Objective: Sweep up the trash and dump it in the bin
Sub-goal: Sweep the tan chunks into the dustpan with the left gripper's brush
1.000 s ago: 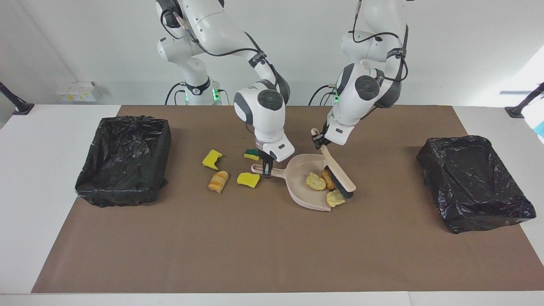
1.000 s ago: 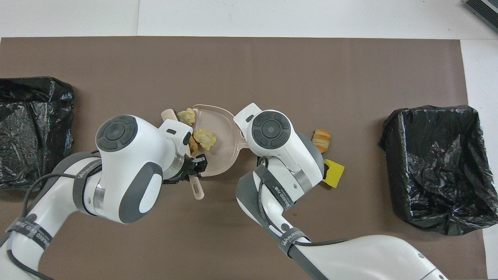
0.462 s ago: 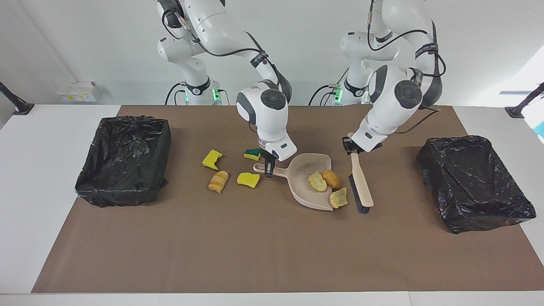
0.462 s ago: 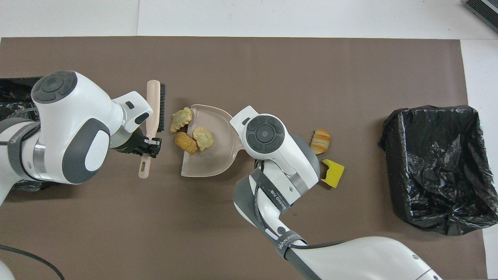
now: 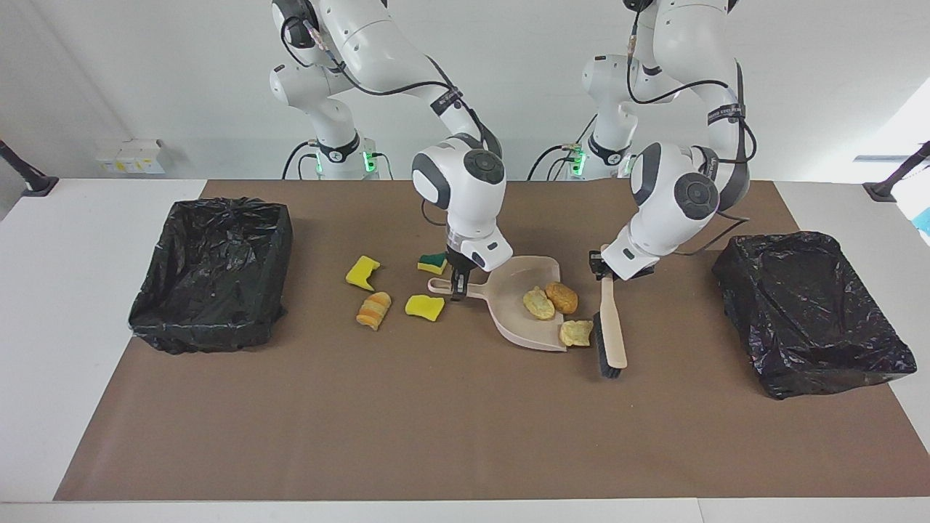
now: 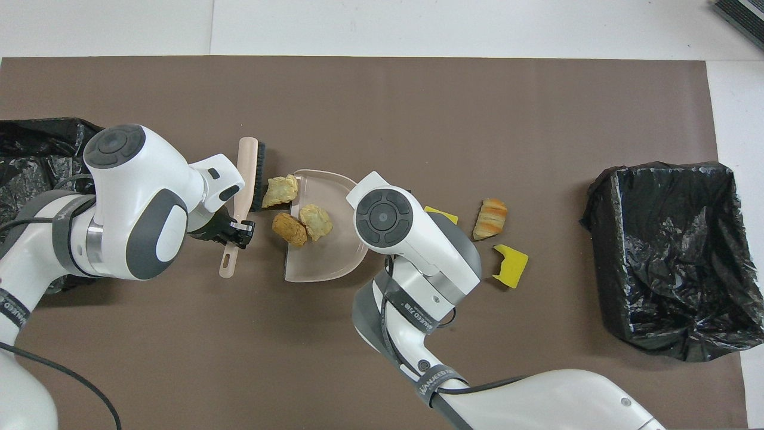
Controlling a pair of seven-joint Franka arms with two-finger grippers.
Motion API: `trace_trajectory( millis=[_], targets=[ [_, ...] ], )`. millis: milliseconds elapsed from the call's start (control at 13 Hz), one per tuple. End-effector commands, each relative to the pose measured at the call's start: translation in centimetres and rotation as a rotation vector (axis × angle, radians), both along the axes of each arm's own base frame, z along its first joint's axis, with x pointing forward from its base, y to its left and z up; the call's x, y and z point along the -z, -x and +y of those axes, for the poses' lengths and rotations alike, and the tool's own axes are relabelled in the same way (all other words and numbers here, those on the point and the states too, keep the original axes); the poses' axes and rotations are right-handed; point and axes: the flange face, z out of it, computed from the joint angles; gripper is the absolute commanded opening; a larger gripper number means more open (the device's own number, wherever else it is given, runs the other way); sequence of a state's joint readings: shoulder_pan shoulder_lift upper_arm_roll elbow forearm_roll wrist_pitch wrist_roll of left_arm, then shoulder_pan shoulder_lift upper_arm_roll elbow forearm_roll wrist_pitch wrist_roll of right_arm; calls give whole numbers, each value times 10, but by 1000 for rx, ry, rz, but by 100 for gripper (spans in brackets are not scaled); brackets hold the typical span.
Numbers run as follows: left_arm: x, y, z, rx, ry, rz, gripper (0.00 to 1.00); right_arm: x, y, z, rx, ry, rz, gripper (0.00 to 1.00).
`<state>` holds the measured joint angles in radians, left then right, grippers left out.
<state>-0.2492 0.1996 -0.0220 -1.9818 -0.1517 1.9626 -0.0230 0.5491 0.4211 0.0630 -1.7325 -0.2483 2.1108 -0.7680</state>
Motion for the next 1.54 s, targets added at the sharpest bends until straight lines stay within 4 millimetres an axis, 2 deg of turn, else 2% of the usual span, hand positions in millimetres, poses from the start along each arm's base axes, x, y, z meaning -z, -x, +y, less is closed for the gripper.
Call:
trace_trajectory(
  millis=[0, 231, 385, 538, 692, 769, 923, 1077, 1154, 1385, 1462],
  targets=[
    [0, 25, -7, -11, 35, 42, 0, 3, 10, 0, 22, 89, 4, 0],
    [-7, 50, -42, -34, 38, 148, 0, -1, 14, 4, 35, 108, -3, 0],
    [-12, 58, -58, -47, 39, 153, 0, -1, 13, 6, 46, 83, -9, 0],
    [-18, 69, -79, -44, 63, 164, 0, 2, 9, 5, 52, 61, -20, 0],
    [-30, 80, -94, -54, 71, 169, 0, 9, 9, 12, 65, 42, -35, 0],
    [-47, 84, -94, -52, 89, 155, 0, 15, 9, 14, 75, 27, -46, 0],
    [-81, 90, -86, -47, 108, 131, 0, 13, 8, 15, 79, 17, -52, 0],
    [-115, 96, -76, -51, 125, 100, 0, 2, 1, 5, 87, 16, -53, 0],
    [-127, 96, -62, -61, 120, 99, 0, -7, 0, 1, 93, 17, -57, 0],
    [-149, 107, -25, -61, 36, 156, 0, -33, -4, -15, 105, 25, -61, 0],
    [-150, 114, -22, -55, 21, 173, 0, -43, -8, -24, 117, 22, -68, 0]
  ],
)
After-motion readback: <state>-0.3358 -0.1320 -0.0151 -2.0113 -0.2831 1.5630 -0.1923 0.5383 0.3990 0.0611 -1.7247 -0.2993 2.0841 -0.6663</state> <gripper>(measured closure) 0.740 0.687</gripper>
